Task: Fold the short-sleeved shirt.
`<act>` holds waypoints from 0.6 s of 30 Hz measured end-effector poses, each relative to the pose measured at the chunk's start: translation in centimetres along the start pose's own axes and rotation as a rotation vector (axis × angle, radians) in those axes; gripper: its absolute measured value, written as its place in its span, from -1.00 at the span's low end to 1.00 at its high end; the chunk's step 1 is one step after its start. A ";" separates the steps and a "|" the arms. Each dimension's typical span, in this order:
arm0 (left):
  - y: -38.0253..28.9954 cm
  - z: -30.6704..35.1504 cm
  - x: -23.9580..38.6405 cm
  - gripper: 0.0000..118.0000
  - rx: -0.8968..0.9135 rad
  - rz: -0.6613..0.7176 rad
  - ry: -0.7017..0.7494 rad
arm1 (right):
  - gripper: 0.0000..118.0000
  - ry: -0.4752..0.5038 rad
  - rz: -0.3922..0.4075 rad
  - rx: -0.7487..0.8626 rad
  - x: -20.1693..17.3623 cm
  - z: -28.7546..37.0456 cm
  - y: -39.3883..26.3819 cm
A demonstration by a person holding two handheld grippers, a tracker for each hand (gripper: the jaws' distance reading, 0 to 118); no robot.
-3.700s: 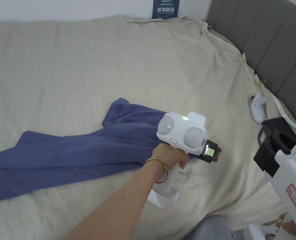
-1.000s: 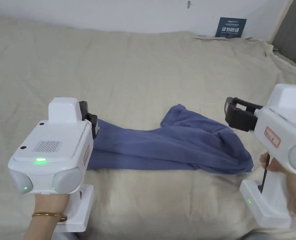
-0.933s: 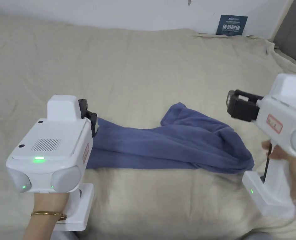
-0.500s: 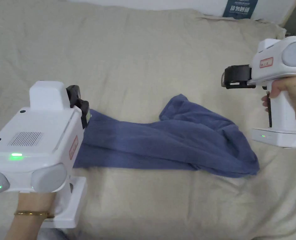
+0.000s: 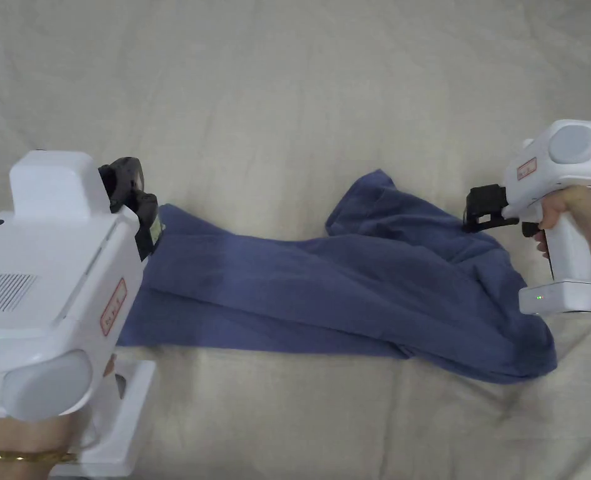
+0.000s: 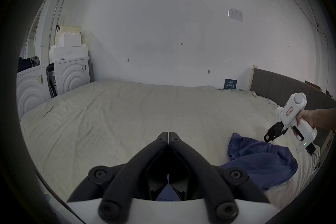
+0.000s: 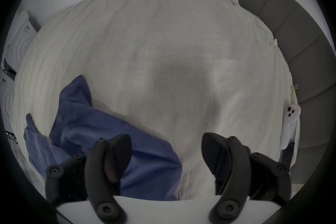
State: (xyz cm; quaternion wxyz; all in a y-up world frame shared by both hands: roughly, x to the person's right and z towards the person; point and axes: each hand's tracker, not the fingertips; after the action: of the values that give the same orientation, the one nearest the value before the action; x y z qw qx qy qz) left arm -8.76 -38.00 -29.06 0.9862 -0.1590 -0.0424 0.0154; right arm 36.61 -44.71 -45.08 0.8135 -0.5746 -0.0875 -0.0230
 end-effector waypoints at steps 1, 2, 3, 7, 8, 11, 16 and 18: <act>-0.1 -0.2 0.1 -1.00 -0.005 -0.002 -0.001 | 0.13 0.010 -0.008 0.000 0.2 -0.2 -0.1; -0.2 -0.3 0.2 -1.00 -0.010 -0.003 -0.002 | 0.13 0.017 -0.010 0.003 0.3 -0.4 -0.2; -0.4 -0.5 0.2 -1.00 -0.014 -0.004 -0.002 | -0.03 0.023 -0.010 0.002 0.2 -0.7 -0.3; -0.8 -0.9 0.5 -1.00 -0.033 -0.007 -0.005 | -0.23 0.061 0.024 -0.047 -0.4 -1.9 -1.1; -0.9 -0.9 0.5 -1.00 -0.037 -0.008 -0.006 | -0.24 0.053 0.026 -0.039 -0.6 -2.2 -1.4; -1.1 -1.1 0.6 -1.00 -0.051 -0.014 -0.006 | -0.28 0.045 0.005 -0.021 -0.5 -2.3 -1.6; -1.2 -1.1 0.5 -1.00 -0.065 0.001 -0.005 | -0.99 0.067 -0.002 -0.005 -0.4 -1.1 -1.6; -1.1 -1.1 0.5 -1.00 -0.071 0.004 -0.007 | -0.99 0.055 0.028 0.009 -0.6 -0.2 -1.5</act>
State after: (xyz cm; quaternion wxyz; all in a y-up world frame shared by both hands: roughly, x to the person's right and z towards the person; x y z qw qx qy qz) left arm -8.17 -39.37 -29.75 0.9798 -0.1942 -0.0460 0.0165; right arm 35.86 -45.46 -43.80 0.8182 -0.5714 -0.0570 -0.0270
